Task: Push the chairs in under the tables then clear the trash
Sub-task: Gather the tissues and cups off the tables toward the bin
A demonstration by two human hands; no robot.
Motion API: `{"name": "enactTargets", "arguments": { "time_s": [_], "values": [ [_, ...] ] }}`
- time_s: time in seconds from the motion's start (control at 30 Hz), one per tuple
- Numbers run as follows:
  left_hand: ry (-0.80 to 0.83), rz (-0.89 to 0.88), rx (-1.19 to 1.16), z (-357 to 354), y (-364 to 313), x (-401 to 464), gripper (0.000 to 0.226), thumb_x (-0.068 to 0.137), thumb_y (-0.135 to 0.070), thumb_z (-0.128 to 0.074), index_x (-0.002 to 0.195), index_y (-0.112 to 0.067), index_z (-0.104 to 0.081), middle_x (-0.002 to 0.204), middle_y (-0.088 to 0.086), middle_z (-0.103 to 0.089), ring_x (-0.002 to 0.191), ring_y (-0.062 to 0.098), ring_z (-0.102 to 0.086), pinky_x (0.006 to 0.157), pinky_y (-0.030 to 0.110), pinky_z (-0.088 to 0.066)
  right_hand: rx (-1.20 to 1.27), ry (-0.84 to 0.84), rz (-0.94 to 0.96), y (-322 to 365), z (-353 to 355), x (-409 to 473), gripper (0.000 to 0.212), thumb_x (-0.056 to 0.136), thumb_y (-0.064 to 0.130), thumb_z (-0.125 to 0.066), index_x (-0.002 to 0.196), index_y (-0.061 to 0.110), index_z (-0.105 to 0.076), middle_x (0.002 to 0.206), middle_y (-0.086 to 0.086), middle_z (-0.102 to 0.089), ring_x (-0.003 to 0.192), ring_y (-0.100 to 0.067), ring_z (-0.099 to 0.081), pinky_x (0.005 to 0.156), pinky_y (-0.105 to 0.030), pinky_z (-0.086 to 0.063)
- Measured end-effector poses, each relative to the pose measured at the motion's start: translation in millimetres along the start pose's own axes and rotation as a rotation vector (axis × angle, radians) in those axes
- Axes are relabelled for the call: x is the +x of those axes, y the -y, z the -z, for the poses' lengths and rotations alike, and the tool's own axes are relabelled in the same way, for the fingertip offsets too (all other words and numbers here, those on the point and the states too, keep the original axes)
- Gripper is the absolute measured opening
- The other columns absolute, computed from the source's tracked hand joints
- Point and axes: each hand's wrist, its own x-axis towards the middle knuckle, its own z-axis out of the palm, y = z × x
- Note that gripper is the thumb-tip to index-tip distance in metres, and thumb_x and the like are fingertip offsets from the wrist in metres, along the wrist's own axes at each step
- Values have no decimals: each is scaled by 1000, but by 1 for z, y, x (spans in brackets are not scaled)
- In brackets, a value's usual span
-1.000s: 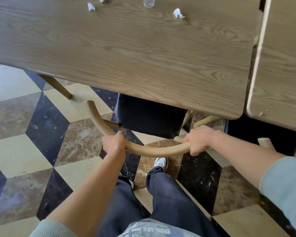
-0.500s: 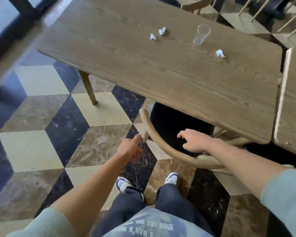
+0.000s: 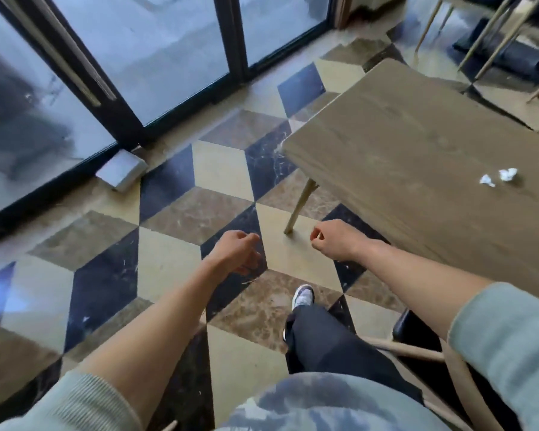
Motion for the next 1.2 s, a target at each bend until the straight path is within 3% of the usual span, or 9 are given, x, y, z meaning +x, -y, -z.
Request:
{"name": "enactTargets", "arguments": {
  "time_s": [0.07, 0.2, 0.4, 0.7, 0.77, 0.83, 0.97, 1.1, 1.2],
  "values": [
    [-20, -10, 9, 32, -14, 27, 29, 105, -35, -56, 103, -10, -70, 81, 8, -78, 70, 24, -76, 63, 37, -65, -21, 9, 43, 22, 9, 46, 7, 93, 26, -58, 87, 25, -62, 100, -6, -72, 89, -28, -62, 74, -37, -47],
    [-87, 1, -15, 106, -63, 96, 31, 108, -37, -52, 114, -10, -66, 94, 13, -77, 80, 29, -77, 69, 38, -65, 50, 13, 85, 68, 42, 164, 18, 95, 22, -57, 104, 15, -71, 110, -9, -73, 98, -29, -65, 78, -35, -48],
    [-182, 58, -34, 221, -165, 192, 28, 107, -36, -53, 110, -11, -66, 94, 14, -78, 79, 30, -78, 69, 40, -65, 137, 32, 112, 126, 144, 324, 17, 93, 20, -58, 102, 17, -71, 106, -4, -74, 94, -21, -63, 81, -35, -49],
    [-133, 44, -43, 351, -259, 394, 27, 106, -34, -56, 105, -10, -68, 89, 14, -79, 72, 30, -78, 70, 46, -66, 202, -3, -119, 134, 235, 519, 14, 91, 23, -56, 90, 20, -69, 91, 1, -71, 86, -20, -64, 78, -36, -53],
    [-99, 31, -52, 372, -288, 447, 25, 107, -32, -55, 106, -10, -66, 87, 14, -78, 69, 31, -76, 59, 39, -62, 220, -60, -200, 125, 251, 549, 16, 92, 23, -55, 91, 16, -70, 92, -2, -71, 86, -22, -64, 77, -35, -52],
    [-23, 2, -9, 384, -331, 497, 23, 107, -29, -53, 108, -9, -65, 85, 15, -76, 67, 30, -73, 56, 32, -56, 262, -115, -335, 112, 271, 565, 18, 94, 22, -55, 90, 13, -70, 90, -4, -70, 84, -23, -63, 71, -34, -48],
    [159, -71, 126, 383, -443, 570, 26, 108, -32, -53, 110, -9, -65, 95, 19, -76, 75, 31, -74, 65, 38, -59, 385, -235, -547, 86, 323, 586, 17, 92, 22, -57, 80, 14, -67, 80, 0, -66, 74, -19, -58, 59, -31, -38],
    [274, -164, 252, 336, -553, 632, 26, 108, -31, -53, 110, -8, -66, 90, 17, -76, 75, 31, -74, 72, 42, -62, 516, -323, -674, 43, 372, 601, 15, 91, 23, -58, 81, 17, -66, 86, -1, -67, 84, -24, -60, 66, -33, -42],
    [381, -223, 329, 278, -629, 676, 28, 108, -29, -52, 114, -4, -65, 88, 16, -74, 70, 29, -72, 63, 36, -60, 611, -349, -758, 0, 398, 618, 14, 89, 22, -59, 88, 13, -68, 93, -5, -71, 90, -25, -64, 76, -35, -50]
  ]
}}
